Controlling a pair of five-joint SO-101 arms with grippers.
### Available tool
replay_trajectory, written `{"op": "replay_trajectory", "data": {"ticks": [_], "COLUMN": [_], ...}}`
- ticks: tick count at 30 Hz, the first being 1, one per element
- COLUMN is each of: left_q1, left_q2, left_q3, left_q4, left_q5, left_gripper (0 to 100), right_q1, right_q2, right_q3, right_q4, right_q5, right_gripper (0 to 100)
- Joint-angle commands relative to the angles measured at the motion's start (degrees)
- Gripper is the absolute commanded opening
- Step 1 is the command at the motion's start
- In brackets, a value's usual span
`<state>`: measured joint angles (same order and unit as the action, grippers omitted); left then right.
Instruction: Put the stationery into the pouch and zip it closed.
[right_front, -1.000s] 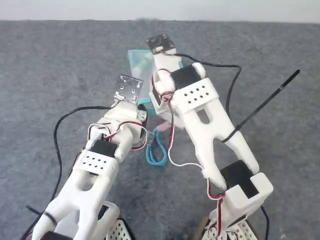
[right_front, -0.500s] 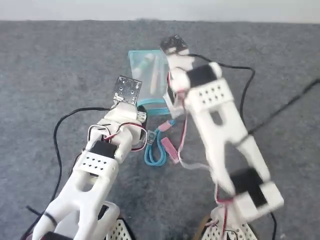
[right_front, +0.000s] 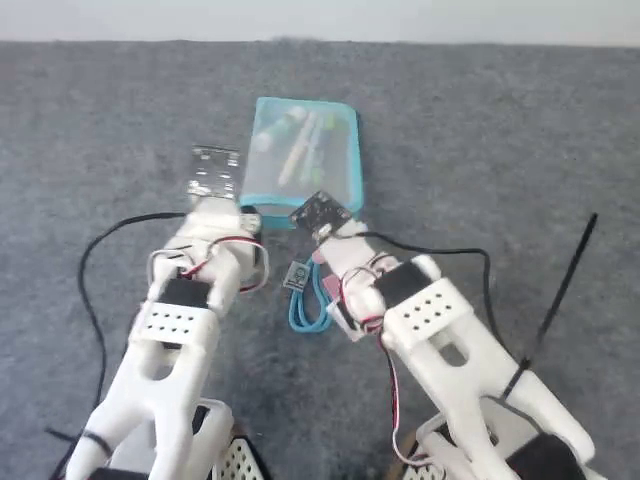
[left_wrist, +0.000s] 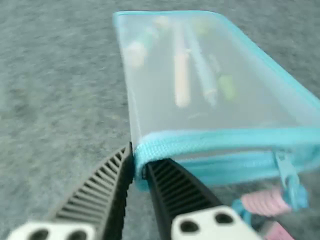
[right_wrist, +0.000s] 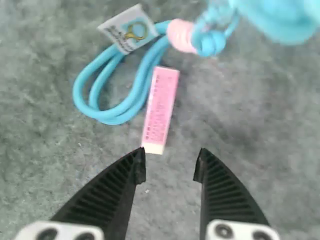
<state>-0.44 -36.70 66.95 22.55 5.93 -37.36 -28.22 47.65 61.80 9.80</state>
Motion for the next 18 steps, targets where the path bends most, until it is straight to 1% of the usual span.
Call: {"op": "replay_trajectory", "data": {"ticks": [1, 3, 11, 18], "left_q1": [-3.34, -4.13, -4.13, -3.78], "left_q2": [-2.46, -2.46, -2.46, -2.37], "left_q3": [-3.03, -3.03, -2.95, -2.77], "left_q4": [-1.58, -1.58, -1.49, -1.49], "left_q5": [1.41, 1.41, 1.32, 1.32], "left_gripper": [1, 1, 1, 1], "right_q1": [-3.21, -4.35, -4.09, -0.48], "right_q2": [-2.86, -1.36, 9.98, 14.29], "right_q3": [0.35, 0.35, -1.23, -2.55], "right_q4": [-3.12, -3.21, -6.46, -8.04], "right_q5": [-2.64, -3.34, -3.25, -3.16], "right_gripper": [16.5, 16.5, 16.5, 16.2]}}
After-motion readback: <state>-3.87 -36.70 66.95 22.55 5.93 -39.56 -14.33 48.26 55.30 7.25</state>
